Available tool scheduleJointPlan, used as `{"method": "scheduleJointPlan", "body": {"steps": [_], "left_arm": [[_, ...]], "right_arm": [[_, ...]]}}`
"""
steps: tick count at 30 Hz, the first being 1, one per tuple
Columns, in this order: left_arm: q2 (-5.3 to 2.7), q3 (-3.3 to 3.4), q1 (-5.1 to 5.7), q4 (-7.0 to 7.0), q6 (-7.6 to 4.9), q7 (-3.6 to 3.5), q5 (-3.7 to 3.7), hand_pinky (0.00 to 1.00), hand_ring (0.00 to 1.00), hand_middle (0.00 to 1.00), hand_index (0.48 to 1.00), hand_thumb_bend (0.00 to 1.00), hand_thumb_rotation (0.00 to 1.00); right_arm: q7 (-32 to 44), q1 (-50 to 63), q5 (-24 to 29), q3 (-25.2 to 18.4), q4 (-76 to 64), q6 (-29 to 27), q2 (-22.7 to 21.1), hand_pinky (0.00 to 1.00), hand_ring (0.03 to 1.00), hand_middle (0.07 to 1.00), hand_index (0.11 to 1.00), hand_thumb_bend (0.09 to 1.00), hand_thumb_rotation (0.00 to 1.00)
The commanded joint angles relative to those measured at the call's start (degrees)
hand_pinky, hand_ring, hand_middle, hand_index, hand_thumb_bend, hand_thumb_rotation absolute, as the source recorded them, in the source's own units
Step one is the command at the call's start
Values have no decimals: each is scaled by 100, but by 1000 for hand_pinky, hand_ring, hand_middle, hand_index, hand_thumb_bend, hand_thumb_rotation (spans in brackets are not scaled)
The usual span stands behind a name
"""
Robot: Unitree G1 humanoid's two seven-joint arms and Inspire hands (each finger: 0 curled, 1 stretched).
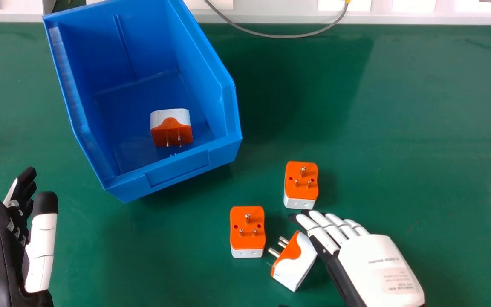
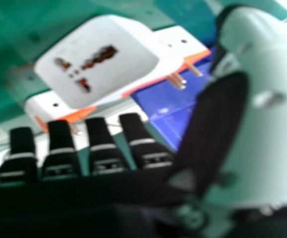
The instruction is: Pick all objects and put in blue box
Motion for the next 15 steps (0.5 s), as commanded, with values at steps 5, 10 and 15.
{"method": "scheduleJointPlan", "body": {"steps": [5,10,15], "left_arm": [[63,42,30,-131,-34,6,3,927,900,888,901,940,857],[74,56,42,-138,-21,-4,-2,927,900,888,902,942,859],[73,59,63,-174,1,-15,-17,930,900,889,903,947,863]], "right_arm": [[-85,-83,34,10,65,61,76,785,830,848,833,463,469],[-188,-179,-13,63,261,95,149,786,831,849,834,462,470],[-203,-266,-31,96,404,151,208,789,834,851,839,461,478]]}}
